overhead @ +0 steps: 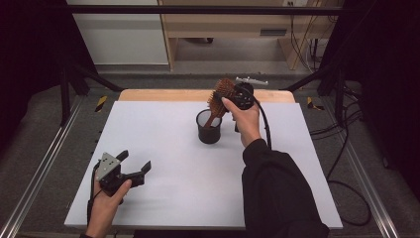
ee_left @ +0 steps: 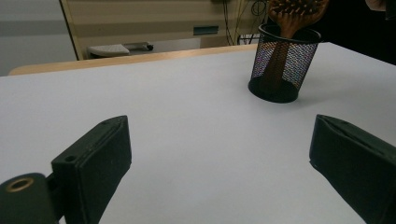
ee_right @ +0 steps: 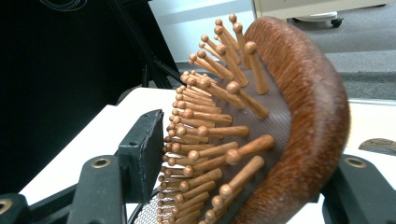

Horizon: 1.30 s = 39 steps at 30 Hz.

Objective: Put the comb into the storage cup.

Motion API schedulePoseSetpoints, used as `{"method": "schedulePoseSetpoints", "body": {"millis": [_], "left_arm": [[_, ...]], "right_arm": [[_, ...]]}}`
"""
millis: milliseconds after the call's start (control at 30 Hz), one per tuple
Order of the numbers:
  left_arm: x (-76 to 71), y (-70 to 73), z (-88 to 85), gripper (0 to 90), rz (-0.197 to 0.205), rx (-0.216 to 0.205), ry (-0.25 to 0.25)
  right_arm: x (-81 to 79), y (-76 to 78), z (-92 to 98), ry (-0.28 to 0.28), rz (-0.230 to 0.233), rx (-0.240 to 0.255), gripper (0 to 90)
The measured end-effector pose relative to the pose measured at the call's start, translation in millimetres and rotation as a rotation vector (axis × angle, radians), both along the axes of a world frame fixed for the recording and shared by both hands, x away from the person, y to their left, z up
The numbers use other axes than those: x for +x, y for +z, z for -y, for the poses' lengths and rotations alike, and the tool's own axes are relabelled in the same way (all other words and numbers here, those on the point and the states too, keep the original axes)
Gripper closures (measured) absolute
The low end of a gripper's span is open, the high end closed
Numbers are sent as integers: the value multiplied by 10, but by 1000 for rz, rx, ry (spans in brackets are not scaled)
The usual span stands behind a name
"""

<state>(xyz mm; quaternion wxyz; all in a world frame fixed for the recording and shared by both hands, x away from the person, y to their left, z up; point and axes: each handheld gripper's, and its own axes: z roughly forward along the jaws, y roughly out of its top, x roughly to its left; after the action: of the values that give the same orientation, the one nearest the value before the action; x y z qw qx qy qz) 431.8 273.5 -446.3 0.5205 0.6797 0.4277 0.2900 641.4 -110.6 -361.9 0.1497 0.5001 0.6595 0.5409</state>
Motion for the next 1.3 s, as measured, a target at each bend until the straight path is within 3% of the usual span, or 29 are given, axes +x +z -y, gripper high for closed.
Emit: {"method": "schedulePoseSetpoints", "body": {"millis": [1300], "left_arm": [[0, -6, 13, 61, -9, 3, -11]], "right_arm": [[-6, -19, -18, -2, -18, -40, 251]]}}
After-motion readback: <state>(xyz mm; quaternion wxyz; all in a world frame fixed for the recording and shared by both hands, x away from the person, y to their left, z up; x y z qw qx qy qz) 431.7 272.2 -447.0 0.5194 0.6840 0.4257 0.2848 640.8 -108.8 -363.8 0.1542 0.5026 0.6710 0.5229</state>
